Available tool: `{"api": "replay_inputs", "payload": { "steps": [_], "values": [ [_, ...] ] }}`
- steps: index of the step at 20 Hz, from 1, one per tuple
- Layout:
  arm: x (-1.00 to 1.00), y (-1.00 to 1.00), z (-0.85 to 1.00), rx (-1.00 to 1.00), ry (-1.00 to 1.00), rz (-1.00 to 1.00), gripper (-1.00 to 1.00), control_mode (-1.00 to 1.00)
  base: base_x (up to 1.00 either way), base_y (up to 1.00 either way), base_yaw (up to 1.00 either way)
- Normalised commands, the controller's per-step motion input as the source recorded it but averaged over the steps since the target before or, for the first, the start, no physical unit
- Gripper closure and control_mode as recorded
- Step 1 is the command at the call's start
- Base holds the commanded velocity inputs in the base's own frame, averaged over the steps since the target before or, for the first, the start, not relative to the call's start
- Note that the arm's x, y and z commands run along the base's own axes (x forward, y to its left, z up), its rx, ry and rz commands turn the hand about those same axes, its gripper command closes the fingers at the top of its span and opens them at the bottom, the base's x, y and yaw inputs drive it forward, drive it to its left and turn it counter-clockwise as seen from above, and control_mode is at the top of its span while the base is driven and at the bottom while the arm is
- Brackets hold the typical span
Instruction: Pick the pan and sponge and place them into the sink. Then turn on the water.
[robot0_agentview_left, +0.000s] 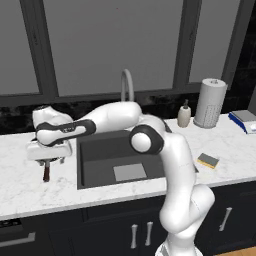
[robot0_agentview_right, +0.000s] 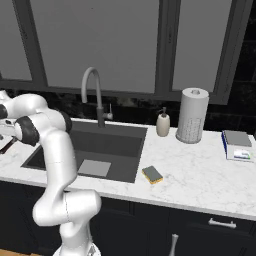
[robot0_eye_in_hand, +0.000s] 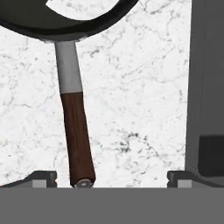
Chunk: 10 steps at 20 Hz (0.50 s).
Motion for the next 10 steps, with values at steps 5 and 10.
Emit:
{"api": "replay_inputs", "payload": {
  "steps": [5, 10],
  "values": [
    [0.18, 0.22, -0.23, -0.04, 0.09, 0.0, -1.0, -1.0, 0.0, 0.0, 0.0],
    [0.14, 0.19, -0.21, -0.02, 0.07, 0.0, -1.0, -1.0, 0.0, 0.0, 0.0]
  ]
}}
